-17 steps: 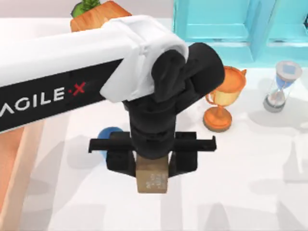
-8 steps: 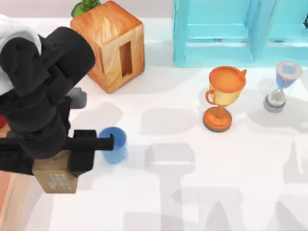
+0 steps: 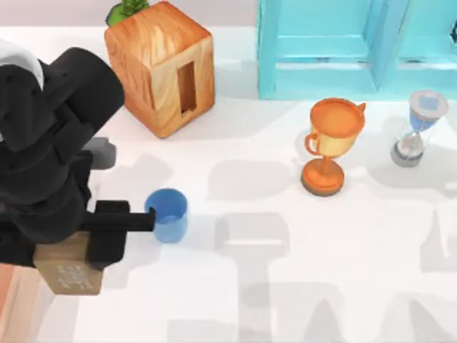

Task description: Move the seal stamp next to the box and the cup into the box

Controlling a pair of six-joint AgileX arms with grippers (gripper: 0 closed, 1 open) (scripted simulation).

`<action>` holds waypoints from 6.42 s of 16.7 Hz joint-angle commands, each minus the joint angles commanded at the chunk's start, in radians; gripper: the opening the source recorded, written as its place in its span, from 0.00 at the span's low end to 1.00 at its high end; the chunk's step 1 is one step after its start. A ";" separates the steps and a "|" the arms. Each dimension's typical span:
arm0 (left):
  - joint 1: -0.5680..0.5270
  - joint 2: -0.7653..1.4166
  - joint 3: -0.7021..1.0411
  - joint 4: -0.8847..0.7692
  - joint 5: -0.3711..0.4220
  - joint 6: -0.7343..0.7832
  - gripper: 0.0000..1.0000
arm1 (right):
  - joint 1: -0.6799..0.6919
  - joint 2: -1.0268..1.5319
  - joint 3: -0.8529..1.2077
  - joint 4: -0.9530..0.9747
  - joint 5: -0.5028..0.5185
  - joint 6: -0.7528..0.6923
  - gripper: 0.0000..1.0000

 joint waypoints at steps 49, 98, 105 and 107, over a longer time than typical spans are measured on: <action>0.002 0.000 0.124 -0.122 0.001 -0.002 1.00 | 0.000 0.000 0.000 0.000 0.000 0.000 1.00; -0.066 0.691 0.348 0.342 0.004 -0.066 0.32 | 0.000 0.000 0.000 0.000 0.000 0.000 1.00; -0.066 0.691 0.348 0.342 0.004 -0.066 0.00 | 0.000 0.000 0.000 0.000 0.000 0.000 1.00; -0.066 0.691 0.348 0.342 0.004 -0.066 0.00 | 0.000 0.000 0.000 0.000 0.000 0.000 1.00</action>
